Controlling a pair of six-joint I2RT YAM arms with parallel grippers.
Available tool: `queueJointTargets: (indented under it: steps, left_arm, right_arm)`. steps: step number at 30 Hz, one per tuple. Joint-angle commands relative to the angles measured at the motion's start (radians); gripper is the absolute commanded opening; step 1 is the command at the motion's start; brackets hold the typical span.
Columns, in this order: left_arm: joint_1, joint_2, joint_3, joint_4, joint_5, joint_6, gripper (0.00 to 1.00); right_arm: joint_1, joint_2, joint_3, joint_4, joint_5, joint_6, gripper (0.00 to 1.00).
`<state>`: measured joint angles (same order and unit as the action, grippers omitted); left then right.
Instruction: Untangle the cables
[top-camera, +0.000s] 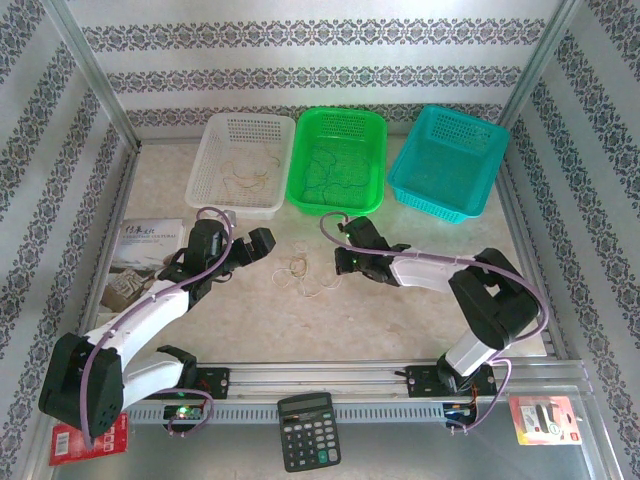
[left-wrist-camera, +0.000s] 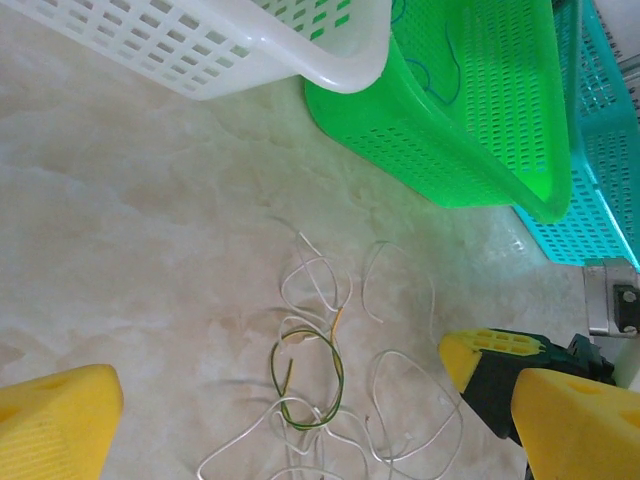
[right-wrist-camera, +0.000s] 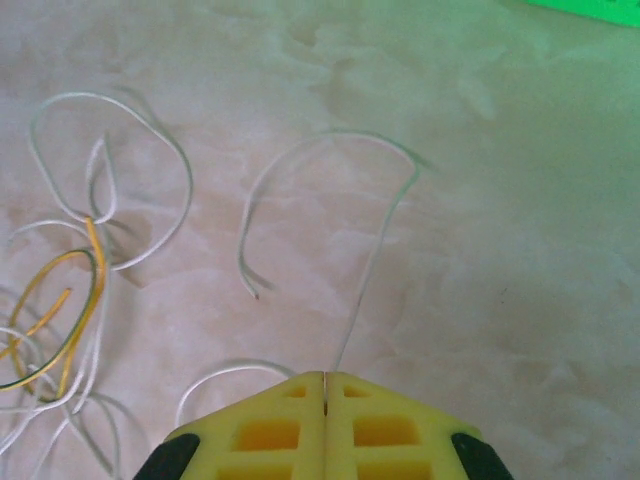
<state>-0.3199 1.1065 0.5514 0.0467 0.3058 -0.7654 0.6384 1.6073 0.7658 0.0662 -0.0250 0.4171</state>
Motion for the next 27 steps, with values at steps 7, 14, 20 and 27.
queueJointTargets:
  steps: [7, 14, 20, 27]
  left_arm:
    - [-0.008, 0.027, 0.049, 0.071, 0.061, -0.022, 1.00]
    - [-0.010, 0.107, 0.066, 0.164, 0.155, -0.055, 1.00]
    - [-0.018, 0.206, 0.095, 0.265, 0.233, -0.064, 0.97]
    - [-0.034, 0.311, 0.108, 0.372, 0.287, -0.064, 0.84]
  right_arm:
    - [-0.013, -0.143, -0.076, 0.147, -0.092, 0.055, 0.00]
    - [-0.015, -0.200, -0.132, 0.297, -0.188, 0.077, 0.00]
    - [-0.017, -0.209, -0.168, 0.393, -0.276, 0.088, 0.00]
    - [-0.037, -0.203, -0.197, 0.499, -0.396, 0.109, 0.00]
